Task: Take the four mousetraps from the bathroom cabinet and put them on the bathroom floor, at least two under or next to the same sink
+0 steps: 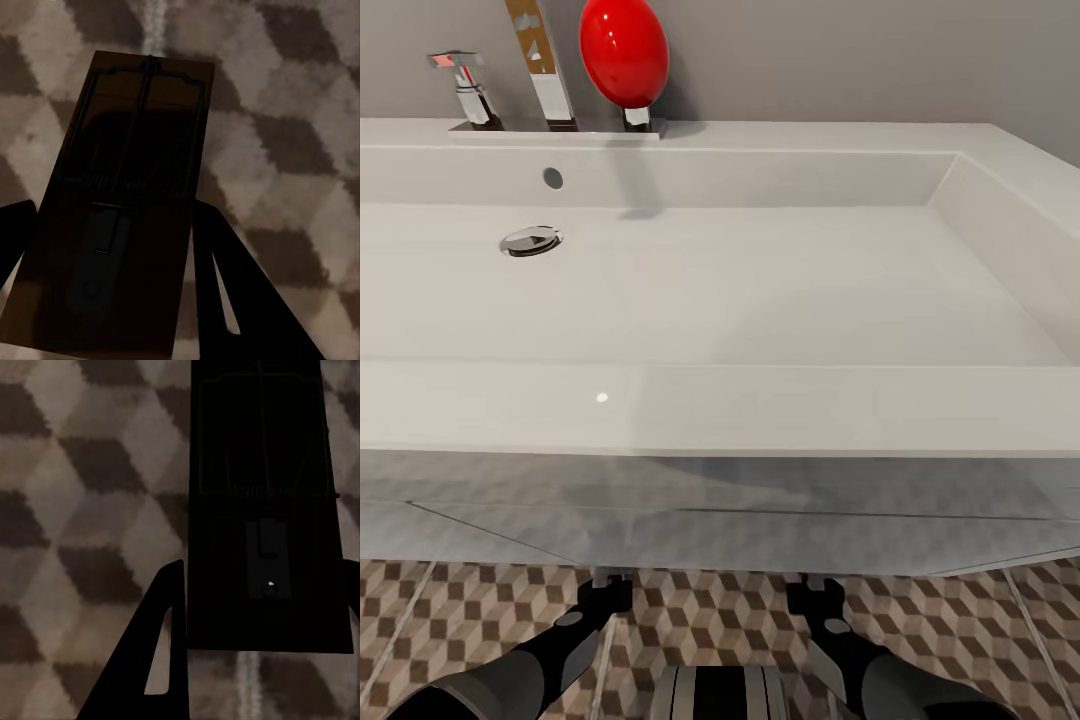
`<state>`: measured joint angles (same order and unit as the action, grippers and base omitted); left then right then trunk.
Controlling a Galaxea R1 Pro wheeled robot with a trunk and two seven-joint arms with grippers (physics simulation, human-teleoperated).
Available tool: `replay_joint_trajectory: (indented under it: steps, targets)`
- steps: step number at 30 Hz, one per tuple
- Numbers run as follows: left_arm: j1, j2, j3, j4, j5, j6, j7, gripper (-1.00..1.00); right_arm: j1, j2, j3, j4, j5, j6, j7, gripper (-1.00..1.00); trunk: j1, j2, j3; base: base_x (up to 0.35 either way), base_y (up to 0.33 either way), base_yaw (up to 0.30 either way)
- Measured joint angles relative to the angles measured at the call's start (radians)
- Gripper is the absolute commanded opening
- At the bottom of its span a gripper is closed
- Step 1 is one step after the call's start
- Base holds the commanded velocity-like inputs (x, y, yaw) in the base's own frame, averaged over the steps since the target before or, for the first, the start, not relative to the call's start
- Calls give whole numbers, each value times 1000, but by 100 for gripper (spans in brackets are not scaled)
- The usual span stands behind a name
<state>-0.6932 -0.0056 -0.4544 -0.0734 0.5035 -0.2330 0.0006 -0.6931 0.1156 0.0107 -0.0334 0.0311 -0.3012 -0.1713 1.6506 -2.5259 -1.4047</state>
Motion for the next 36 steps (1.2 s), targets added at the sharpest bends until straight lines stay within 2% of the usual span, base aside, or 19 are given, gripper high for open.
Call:
replay_joint_trajectory:
  steps: [14, 19, 29, 36]
  targets:
    - [0, 1, -2, 0, 0, -3, 0, -100, -3, -1, 1, 15, 5, -30, 3, -100, 0, 0, 0, 0, 0, 0]
    - [0, 12, -1, 2, 3, -56, 0, -100, -3, -1, 1, 15, 5, -31, 3, -100, 0, 0, 0, 0, 0, 0]
    - [0, 33, 0, 3, 6, -75, 0, -100, -3, -1, 0, 16, 5, -31, 3, -100, 0, 0, 0, 0, 0, 0]
    - [0, 21, -2, 3, 9, -73, 0, -100, -3, -1, 0, 16, 5, -31, 3, -100, 0, 0, 0, 0, 0, 0]
